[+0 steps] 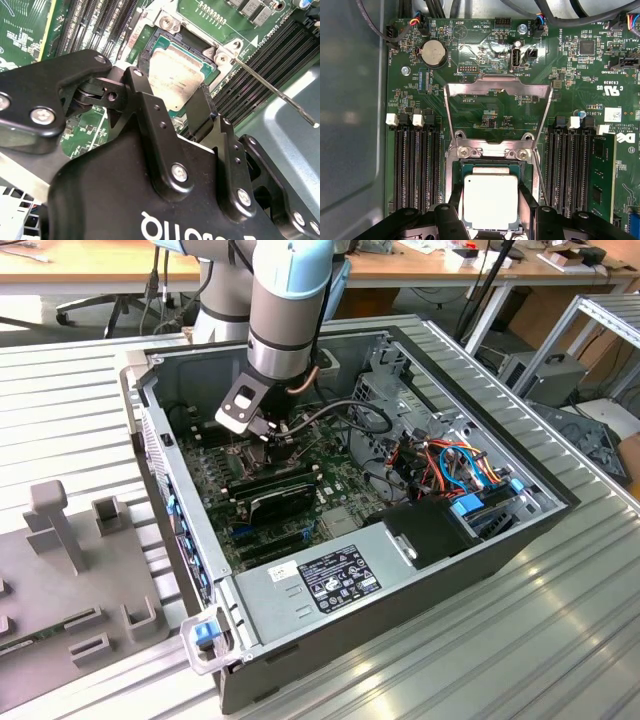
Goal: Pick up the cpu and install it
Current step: 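Place the cpu into insertion slot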
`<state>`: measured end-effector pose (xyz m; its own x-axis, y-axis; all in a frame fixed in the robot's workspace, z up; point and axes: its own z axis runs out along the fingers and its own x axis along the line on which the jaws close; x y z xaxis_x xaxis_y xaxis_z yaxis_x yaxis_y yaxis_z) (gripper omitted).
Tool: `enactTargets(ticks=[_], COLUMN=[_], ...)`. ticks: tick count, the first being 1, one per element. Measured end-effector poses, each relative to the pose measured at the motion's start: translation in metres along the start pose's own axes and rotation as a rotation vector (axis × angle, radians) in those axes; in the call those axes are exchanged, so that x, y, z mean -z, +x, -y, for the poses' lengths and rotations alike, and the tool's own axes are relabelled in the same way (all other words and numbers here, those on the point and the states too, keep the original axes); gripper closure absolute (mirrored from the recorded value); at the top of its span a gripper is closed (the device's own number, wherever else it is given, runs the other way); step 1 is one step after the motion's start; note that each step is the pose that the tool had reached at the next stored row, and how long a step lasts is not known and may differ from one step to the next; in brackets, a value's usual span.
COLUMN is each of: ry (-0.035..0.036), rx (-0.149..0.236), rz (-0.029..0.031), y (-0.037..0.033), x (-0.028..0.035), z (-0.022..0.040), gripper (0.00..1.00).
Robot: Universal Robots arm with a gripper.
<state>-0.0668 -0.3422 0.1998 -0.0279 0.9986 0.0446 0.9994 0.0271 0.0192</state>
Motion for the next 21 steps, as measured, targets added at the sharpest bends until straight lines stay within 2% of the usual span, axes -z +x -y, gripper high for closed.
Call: enactTargets(ticks=[15,21], ry=[-0.0001,-0.0005], rx=[0.0,-0.013], rz=[-0.0002,0.0004], y=[0.0001,-0.001], x=[0.0026,0.0018], z=[0.0009,0.001], gripper=[0.47,0.47])
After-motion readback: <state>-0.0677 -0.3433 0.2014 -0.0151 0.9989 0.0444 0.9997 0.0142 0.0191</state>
